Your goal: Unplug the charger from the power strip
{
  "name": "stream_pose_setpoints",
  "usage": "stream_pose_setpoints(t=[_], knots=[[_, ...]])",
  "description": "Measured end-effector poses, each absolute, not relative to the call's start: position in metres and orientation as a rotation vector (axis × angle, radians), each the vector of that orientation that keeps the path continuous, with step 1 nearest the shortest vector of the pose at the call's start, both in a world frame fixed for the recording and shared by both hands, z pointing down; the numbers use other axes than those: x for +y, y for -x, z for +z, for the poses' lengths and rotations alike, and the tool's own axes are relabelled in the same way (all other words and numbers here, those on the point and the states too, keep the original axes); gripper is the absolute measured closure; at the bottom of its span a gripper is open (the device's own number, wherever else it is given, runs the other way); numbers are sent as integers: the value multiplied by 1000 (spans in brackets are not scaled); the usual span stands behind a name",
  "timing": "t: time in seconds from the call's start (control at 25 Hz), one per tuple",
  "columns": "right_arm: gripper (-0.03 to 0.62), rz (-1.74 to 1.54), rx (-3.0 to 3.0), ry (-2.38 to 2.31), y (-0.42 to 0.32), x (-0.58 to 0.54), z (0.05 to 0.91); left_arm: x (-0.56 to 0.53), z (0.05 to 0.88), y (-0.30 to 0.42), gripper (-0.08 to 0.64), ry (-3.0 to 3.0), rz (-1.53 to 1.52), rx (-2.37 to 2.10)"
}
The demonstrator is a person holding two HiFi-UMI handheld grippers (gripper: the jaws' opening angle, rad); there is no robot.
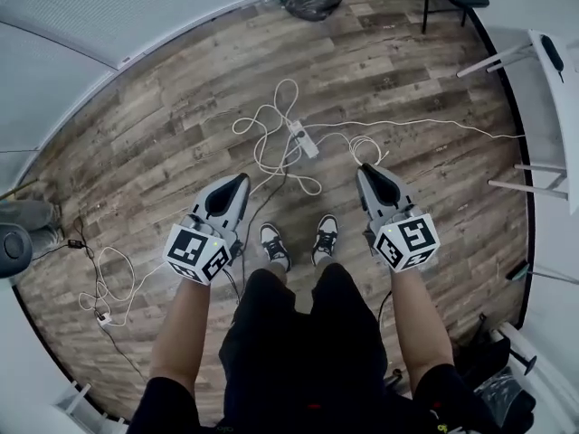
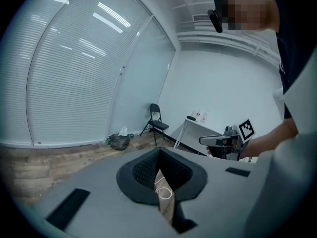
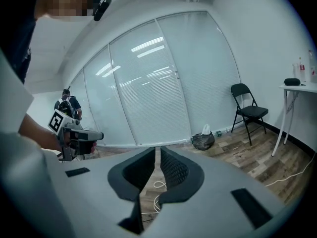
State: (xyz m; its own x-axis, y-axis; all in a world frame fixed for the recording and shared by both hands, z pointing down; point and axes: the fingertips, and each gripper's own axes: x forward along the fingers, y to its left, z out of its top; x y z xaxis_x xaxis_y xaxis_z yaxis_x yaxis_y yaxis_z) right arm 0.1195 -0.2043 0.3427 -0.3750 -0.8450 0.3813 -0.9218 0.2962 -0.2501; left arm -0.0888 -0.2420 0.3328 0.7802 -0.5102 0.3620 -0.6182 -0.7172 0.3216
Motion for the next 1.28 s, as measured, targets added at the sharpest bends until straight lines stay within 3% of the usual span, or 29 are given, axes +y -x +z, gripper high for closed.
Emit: stream_pose_setpoints(t=[0.24, 0.36, 0.96, 1.28], knots=[[560, 654, -2330, -1572, -142, -239, 466, -265, 452, 35, 540, -2542, 390, -754], [456, 678, -2308, -1533, -137, -252, 540, -286, 521, 22, 540, -2535, 436, -762], [425, 776, -2143, -1406, -141, -278, 906, -346, 857, -20, 540, -2583, 694, -599], [396, 754, -2141, -1326, -136, -295, 1048, -356, 1000, -65, 541, -2544, 724, -432]])
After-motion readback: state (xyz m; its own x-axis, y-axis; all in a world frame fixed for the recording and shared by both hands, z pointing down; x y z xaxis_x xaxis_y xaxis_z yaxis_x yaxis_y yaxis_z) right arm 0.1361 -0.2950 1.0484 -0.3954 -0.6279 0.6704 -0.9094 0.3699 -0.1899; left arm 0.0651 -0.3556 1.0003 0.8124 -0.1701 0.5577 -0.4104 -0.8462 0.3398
